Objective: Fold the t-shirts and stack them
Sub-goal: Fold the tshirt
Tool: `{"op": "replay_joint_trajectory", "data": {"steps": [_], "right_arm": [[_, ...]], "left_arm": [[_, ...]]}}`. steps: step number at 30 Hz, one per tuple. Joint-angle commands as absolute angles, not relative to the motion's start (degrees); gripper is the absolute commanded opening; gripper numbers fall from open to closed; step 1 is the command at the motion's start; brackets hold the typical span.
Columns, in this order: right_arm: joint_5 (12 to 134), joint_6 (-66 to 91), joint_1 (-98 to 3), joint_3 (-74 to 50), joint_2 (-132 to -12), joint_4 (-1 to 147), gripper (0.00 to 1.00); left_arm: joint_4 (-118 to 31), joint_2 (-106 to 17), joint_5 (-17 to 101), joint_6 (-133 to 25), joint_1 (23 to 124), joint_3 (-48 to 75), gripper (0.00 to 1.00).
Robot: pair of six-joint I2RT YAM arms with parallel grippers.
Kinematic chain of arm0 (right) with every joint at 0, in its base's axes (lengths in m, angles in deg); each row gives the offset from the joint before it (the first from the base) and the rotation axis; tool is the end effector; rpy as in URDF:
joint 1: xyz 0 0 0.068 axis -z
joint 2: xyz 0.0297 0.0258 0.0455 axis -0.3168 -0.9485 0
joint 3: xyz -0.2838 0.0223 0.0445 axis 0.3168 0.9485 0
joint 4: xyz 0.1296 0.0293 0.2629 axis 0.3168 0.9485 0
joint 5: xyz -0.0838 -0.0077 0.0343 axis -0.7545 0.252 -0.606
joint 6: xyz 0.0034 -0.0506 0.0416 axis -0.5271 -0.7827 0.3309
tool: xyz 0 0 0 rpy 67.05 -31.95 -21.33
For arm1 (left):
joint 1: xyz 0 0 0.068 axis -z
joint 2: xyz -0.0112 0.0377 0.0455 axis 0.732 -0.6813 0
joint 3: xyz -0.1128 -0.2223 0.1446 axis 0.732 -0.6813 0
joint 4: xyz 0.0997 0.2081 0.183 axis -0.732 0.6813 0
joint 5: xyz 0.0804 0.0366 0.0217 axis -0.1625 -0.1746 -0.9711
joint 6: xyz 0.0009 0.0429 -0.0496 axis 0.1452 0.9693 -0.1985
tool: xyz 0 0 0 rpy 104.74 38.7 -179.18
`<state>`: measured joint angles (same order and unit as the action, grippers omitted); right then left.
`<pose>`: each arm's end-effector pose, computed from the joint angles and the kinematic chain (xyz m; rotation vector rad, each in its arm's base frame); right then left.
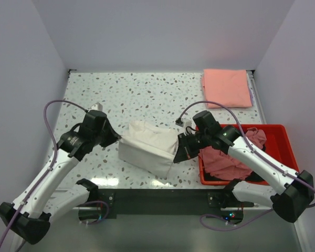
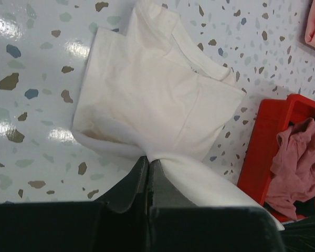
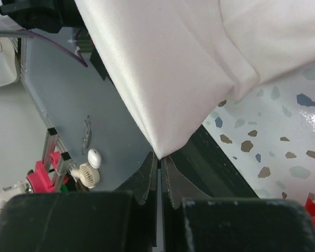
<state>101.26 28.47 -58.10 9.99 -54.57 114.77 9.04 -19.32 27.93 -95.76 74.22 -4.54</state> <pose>0.1760 0.1851 0.2834 -0.6801 2.5650 1.1990 0.1830 -0.0883 0.3163 -0.5981 2.3764 -0.5338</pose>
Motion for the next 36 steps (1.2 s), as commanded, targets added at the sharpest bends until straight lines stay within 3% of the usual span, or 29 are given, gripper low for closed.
{"op": "replay_joint_trajectory", "data": {"steps": [1,14,36], "right_arm": [[106.37,25.27,-56.09,8.31,-57.28,114.62,0.0],[102.6,19.38,-48.0,1.98,-66.16,117.07,0.0],[90.65,20.08,-42.02,-3.64,-79.53,104.33,0.0]], "left_arm": [[2.1,-21.79,20.56,-93.68,73.95,-1.35,0.0],[-7.49,-36.63,22.13,-89.38,71.23,2.43,0.0],[-18.04,-57.65,28.55,-85.68,67.1,9.2,0.0]]}}
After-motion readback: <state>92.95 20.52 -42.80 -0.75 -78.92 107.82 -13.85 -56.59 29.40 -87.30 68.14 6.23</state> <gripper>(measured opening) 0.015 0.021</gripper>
